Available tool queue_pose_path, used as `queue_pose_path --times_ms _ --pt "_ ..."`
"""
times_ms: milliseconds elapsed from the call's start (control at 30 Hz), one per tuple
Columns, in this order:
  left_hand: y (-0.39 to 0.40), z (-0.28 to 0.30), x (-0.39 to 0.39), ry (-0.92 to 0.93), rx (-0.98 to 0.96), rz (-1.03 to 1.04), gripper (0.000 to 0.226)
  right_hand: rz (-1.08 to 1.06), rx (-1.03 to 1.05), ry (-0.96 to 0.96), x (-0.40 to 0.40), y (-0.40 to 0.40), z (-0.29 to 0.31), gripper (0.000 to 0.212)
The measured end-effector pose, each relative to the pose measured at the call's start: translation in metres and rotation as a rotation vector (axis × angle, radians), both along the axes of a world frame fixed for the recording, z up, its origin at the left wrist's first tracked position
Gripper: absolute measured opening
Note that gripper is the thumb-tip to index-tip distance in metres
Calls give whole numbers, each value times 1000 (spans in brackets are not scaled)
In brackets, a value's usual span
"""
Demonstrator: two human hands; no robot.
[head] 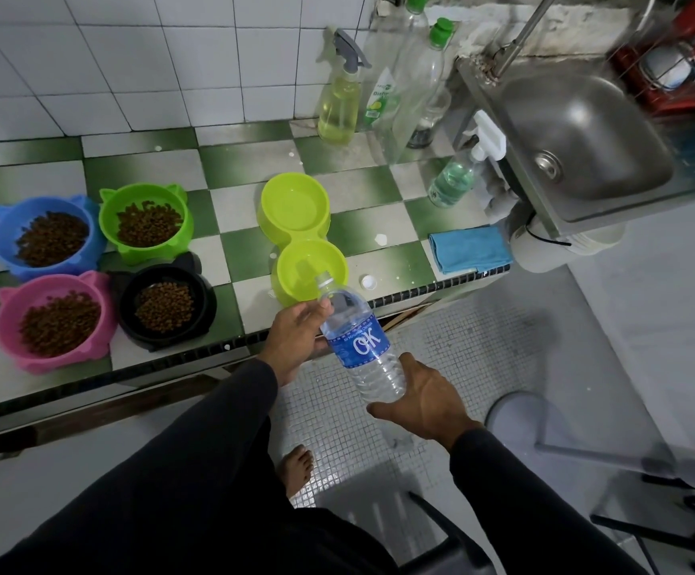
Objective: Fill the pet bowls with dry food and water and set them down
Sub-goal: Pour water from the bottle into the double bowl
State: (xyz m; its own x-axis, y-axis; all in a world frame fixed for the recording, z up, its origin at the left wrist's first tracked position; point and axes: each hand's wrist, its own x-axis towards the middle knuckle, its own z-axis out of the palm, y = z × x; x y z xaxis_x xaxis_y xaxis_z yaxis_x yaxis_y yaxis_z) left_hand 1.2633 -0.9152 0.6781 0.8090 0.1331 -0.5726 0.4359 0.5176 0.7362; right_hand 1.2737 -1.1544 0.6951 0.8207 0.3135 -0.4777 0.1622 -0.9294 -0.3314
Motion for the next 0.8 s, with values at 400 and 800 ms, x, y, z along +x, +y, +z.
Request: queue_pose_path --times_ms 400,800 --pt "-1 2 -2 16 -20 13 34 30 -14 -7 0 -1 8 64" --pt "0 -1 -2 33 -29 6 40 24 -28 -6 -2 0 18 65"
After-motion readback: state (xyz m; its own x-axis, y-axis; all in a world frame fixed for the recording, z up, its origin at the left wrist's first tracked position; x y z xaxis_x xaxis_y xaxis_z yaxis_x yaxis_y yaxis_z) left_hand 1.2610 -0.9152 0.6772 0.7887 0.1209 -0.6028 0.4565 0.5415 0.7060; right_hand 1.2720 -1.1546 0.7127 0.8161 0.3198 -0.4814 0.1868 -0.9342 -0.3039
